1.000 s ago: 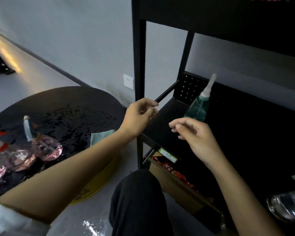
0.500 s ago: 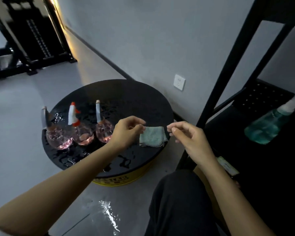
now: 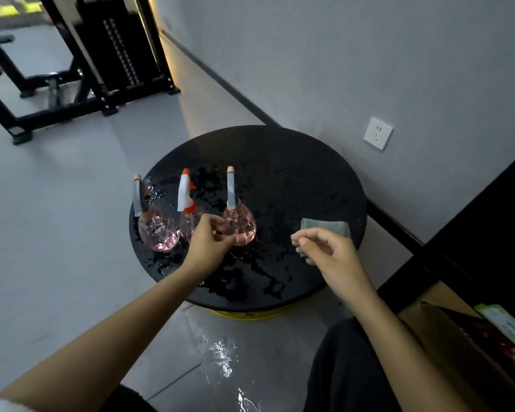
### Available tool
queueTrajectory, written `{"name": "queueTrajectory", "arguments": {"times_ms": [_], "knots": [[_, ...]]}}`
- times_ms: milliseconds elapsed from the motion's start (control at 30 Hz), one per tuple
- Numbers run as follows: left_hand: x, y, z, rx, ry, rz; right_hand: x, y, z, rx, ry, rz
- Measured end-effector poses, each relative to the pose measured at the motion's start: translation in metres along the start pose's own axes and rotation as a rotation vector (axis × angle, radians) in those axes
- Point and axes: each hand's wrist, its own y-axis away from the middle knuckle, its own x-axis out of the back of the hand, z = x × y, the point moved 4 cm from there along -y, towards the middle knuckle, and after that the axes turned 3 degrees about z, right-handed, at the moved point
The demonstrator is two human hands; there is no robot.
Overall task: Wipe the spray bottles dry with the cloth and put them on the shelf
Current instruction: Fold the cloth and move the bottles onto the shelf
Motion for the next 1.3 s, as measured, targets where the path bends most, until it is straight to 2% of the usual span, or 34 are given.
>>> {"name": "queueTrajectory", "arguments": {"times_ms": [133, 300, 533, 867, 1300], "knots": [[0.0, -0.019, -0.013, -0.013, -0.035, 0.031, -0.02, -0.007, 0.013, -0.009, -0.001, -0.002], [-0.01, -0.048, -0.015, -0.089, -0.057, 0.05, -0.025, -0.011, 0.026, -0.017, -0.07, 0.087], [-0.025, -0.072, -0.01, -0.162, 0.115, 0.059, -0.028, -0.016, 0.031, -0.01, -0.035, 0.084], [-0.027, -0.077, -0.019, -0.124, 0.116, 0.071, -0.023, -0.016, 0.03, -0.017, -0.055, 0.082], [-0.018, -0.024, 0.029, -0.258, 0.085, -0.129, 0.037, 0.008, 0.004, 0.066, 0.04, 0.168]]}}
